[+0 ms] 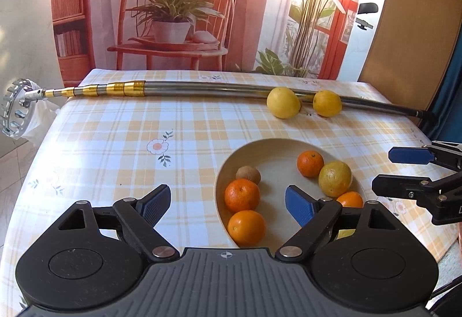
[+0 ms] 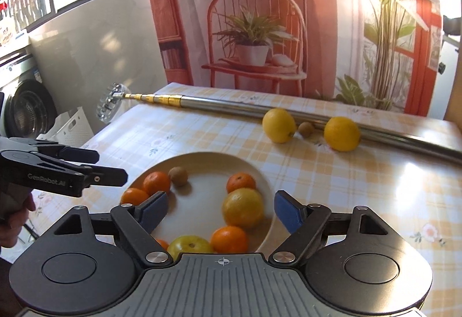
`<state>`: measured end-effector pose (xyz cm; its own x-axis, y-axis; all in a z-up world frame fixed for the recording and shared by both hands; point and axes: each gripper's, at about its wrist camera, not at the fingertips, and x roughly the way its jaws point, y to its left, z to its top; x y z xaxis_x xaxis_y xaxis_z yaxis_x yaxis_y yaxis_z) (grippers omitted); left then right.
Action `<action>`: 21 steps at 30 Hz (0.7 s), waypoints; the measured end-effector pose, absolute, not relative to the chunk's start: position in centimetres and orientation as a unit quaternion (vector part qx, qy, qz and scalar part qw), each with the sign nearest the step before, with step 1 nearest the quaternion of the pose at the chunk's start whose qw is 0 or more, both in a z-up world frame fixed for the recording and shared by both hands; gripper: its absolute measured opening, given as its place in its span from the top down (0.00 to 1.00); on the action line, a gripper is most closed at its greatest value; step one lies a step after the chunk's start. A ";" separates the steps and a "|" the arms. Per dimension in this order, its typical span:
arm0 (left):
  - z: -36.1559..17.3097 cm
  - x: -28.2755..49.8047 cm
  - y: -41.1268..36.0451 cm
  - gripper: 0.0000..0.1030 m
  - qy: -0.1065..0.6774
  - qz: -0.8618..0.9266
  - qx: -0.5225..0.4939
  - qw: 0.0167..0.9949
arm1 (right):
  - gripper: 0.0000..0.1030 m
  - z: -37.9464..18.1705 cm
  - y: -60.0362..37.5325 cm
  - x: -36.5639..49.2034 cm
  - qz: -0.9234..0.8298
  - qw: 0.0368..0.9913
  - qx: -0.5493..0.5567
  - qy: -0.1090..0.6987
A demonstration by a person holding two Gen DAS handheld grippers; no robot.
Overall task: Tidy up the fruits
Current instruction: 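Move the left tool toward the kiwi while the right tool moves toward a lemon by the pole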
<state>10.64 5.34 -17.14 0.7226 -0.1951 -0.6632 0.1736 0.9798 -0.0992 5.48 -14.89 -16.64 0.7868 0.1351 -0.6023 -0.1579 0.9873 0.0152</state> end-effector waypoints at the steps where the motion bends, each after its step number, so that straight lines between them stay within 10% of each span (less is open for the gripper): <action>1: -16.8 10.9 5.5 0.14 0.354 -0.101 -0.016 0.930 | 0.24 -16.2 -15.3 5.7 0.069 0.947 -0.027 0.311; 21: -12.9 19.2 1.8 0.14 0.330 -0.166 0.007 0.929 | 0.23 -14.2 -24.3 11.5 -0.026 0.966 -0.015 0.257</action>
<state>19.16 1.77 -12.91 0.7275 -0.3039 -0.6152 0.3137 0.9447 -0.0957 11.54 -24.33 -14.24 0.8665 -0.0572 -0.4960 0.0420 0.9982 -0.0417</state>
